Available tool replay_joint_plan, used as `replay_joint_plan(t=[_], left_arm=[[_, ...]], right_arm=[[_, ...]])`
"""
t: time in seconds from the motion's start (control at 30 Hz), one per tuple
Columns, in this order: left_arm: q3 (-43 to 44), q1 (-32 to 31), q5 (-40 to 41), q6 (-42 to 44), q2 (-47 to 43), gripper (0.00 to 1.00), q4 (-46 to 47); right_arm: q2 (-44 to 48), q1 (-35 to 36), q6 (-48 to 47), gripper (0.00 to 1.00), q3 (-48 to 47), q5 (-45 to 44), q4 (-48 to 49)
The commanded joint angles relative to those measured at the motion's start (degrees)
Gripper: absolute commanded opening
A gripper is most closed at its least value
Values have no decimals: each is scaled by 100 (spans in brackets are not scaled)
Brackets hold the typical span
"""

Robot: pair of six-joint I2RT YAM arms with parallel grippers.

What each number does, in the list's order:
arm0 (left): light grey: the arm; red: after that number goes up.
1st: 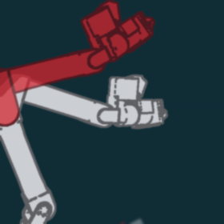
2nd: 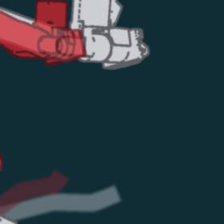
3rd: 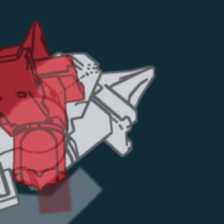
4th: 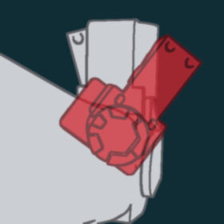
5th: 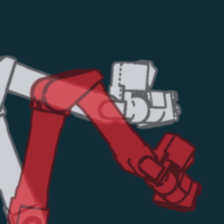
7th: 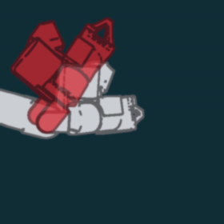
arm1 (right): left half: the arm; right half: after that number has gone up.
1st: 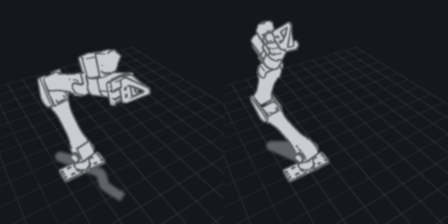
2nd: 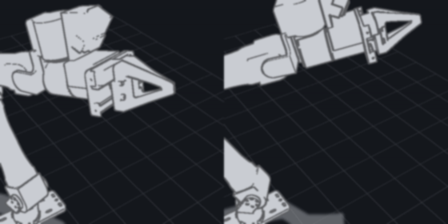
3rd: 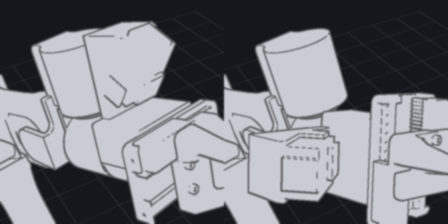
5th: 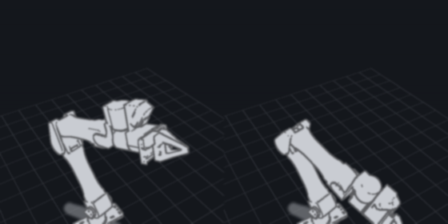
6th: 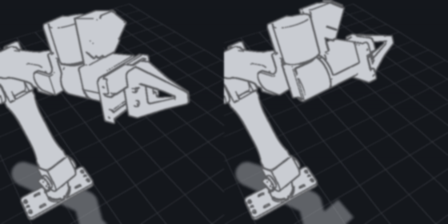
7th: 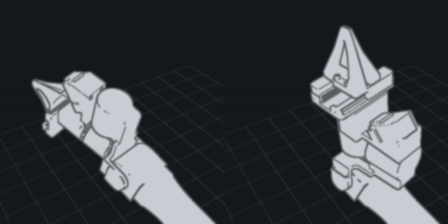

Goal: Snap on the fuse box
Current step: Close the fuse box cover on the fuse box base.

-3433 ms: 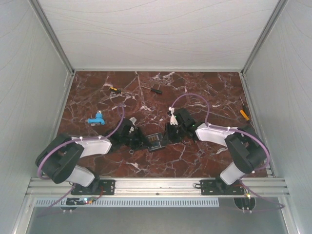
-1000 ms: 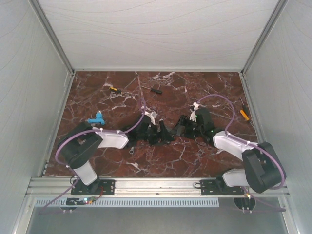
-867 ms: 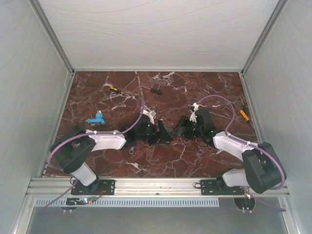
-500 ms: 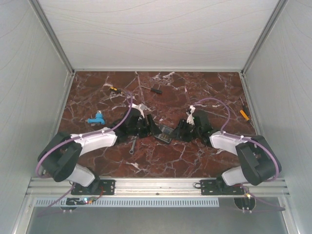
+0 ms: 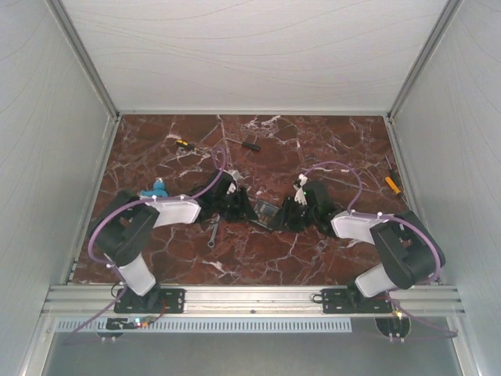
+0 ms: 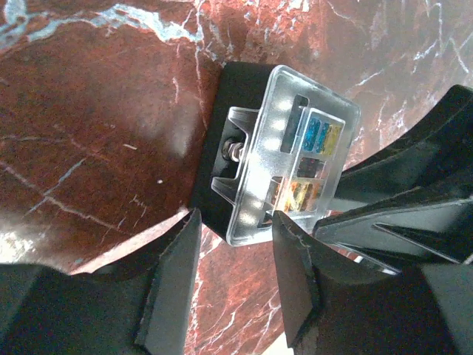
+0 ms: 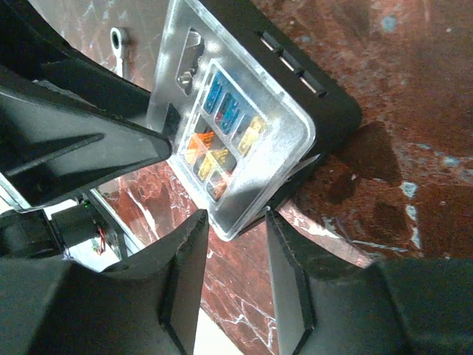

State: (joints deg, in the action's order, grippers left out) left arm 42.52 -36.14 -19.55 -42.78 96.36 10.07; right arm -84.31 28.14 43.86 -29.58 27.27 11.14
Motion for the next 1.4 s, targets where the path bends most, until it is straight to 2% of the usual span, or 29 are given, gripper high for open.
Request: replay_joint_plan(t=[0.0,0.17,0.5,0.67,0.77,0.9,1.13,1.27,1.37], left_arm=[[276,28,-334,64,270,40,105],[22,28,-430,-89,311,34,136],[-602,2,-585,-453,438,29,398],[-754,2,-561,-540,471,27,428],[-859,2,-567,-600,315,27,542],[-998,17,-311,-647,-419,37,612],[-781,304,784,-122,-1856,64,35],[-941,893,1483,154,-2565,81,-44],[-1189,1382,2362,260,-3070,92,-43]], right_arm=[[-146,45,37,33,63,20,139],[-185,48,-200,33,-50,-271,-383],[-838,16,-660,29,-245,-795,-1350],[-1025,20,-779,27,-309,-1049,-1434],[-818,59,-921,28,-342,-977,-1312],[-24,59,-1172,35,-447,-1031,-1424],[1081,-434,-1637,52,-787,-2046,-2068],[1488,-907,-1802,65,-871,-3104,-1988],[1803,-1071,-1764,74,-627,-4179,-1501]])
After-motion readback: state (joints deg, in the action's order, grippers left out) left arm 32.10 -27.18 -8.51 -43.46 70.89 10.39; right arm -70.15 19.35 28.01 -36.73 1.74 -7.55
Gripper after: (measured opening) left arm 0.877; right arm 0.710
